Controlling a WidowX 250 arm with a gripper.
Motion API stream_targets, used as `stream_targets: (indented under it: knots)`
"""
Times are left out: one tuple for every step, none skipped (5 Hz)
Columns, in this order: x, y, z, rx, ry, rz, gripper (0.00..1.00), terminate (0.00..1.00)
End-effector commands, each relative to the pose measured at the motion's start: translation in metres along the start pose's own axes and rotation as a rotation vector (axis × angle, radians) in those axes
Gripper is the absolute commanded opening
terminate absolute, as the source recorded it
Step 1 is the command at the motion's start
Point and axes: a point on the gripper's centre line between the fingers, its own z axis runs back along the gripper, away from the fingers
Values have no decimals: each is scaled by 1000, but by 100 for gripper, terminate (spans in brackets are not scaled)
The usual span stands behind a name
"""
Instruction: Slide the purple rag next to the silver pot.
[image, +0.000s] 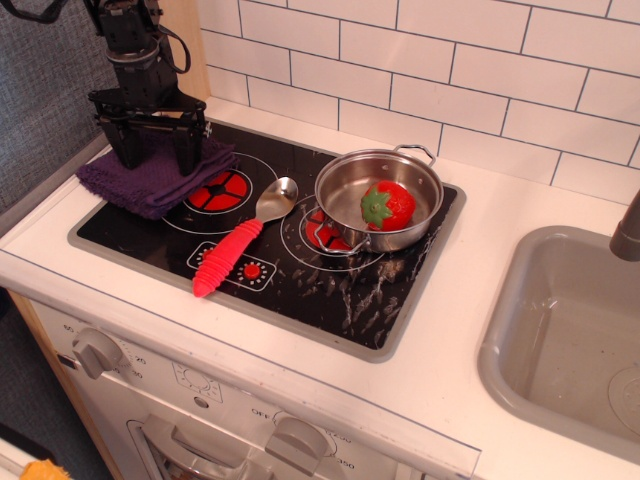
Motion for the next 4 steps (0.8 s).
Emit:
stream_targets:
  knots:
    - [12,-67,-25,-91,47,-90,100,0]
    - [20,-92,-26,-72,55,-131,100,0]
    - [26,-114,-26,-52,56,-167,100,0]
    - [26,-130,-25,-40,46,-194,100,0]
